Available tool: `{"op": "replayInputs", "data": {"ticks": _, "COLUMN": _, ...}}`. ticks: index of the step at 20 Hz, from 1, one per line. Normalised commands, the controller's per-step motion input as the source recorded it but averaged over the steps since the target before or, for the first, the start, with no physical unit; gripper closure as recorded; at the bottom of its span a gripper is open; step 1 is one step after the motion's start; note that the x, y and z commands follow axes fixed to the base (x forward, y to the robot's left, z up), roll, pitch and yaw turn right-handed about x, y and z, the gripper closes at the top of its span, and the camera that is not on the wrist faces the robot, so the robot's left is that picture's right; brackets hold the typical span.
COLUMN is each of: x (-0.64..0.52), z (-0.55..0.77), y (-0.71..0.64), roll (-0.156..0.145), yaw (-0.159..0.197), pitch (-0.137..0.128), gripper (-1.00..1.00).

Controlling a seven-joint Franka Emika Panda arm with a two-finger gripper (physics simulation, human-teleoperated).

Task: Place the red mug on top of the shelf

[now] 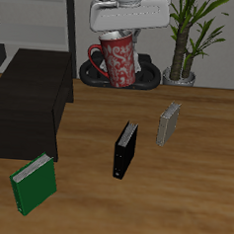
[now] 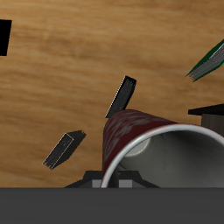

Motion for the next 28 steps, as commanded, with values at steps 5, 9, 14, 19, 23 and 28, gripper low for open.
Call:
{"op": "replayInputs", "data": {"ticks": 5, "x": -0.01, "z": 0.14, "y": -0.91, "roll": -0.090, "yaw": -0.060, "pitch": -0.010, "gripper": 1.00}}
{"op": "replayInputs", "data": {"ticks": 9, "x": -0.08, "z": 0.03, "y": -0.54, "roll": -0.049, "yaw": 0.005, "pitch": -0.014, "gripper": 1.00}}
{"op": "replayInputs", "data": {"ticks": 14, "x": -0.09, "z": 0.03, "y": -0.50, "roll": -0.026, "yaw": -0.015, "pitch": -0.009, "gripper": 1.00}}
{"op": "replayInputs", "data": {"ticks": 19, "x": -0.02, "z": -0.01, "y": -0.53, "roll": -0.029, "yaw": -0.008, "pitch": 0.003, "gripper": 1.00}}
{"op": "replayInputs", "data": {"ticks": 23, "x": 0.00, "z": 0.03, "y": -0.37, "roll": -0.041, "yaw": -0.020, "pitch": 0.004, "gripper": 1.00}}
{"op": "replayInputs", "data": {"ticks": 28, "x": -0.01, "z": -0.01, "y": -0.54, "roll": -0.053, "yaw": -0.046, "pitch": 0.025, "gripper": 1.00}}
